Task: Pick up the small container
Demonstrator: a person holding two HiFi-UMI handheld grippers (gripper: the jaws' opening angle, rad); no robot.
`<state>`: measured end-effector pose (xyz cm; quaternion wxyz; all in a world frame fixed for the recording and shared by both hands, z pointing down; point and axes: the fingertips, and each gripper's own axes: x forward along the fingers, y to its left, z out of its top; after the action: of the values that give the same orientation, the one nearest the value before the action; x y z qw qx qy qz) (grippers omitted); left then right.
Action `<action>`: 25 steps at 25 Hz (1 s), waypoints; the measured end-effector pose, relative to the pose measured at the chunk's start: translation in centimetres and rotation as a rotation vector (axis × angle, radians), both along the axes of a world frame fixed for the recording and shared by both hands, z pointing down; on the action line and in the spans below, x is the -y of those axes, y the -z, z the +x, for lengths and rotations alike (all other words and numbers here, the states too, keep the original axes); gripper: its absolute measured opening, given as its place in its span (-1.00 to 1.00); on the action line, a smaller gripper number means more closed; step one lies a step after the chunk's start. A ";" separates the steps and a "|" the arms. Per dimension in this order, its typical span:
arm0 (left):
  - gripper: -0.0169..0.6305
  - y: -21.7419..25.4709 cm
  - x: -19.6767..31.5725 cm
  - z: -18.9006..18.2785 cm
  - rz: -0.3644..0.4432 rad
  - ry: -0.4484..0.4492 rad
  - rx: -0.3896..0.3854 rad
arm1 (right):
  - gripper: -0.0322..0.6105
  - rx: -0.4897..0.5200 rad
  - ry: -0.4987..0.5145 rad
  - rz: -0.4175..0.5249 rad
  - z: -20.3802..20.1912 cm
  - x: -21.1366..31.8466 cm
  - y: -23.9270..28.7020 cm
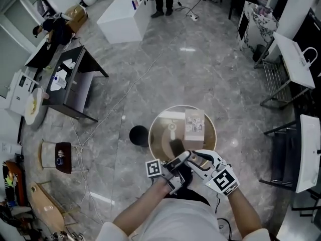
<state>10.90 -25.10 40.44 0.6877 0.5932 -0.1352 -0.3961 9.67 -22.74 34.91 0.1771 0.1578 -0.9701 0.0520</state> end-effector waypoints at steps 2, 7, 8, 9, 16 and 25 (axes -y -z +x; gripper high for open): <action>0.03 1.3 -0.4 -0.2 0.002 0.010 -0.006 | -0.43 0.002 0.016 0.015 -0.2 -0.5 1.2; 0.03 3.2 -1.5 -0.9 0.020 0.020 0.013 | -0.43 0.010 0.024 0.034 -0.7 -1.7 3.1; 0.03 3.5 -1.8 -1.0 0.022 0.019 0.016 | -0.43 0.011 0.027 0.037 -0.8 -1.9 3.3; 0.03 3.8 -2.1 -1.1 0.023 0.019 0.019 | -0.43 0.011 0.030 0.040 -0.9 -2.2 3.6; 0.03 5.5 -4.6 -2.5 0.026 0.000 0.013 | -0.43 0.002 0.028 0.051 -2.5 -4.9 5.3; 0.03 7.5 -8.6 -5.8 0.029 -0.044 0.014 | -0.43 0.031 -0.027 0.071 -5.8 -8.8 7.4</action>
<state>5.11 -16.51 32.97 0.6867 0.6086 -0.1210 -0.3787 3.87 -13.96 27.47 0.1555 0.1761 -0.9718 0.0224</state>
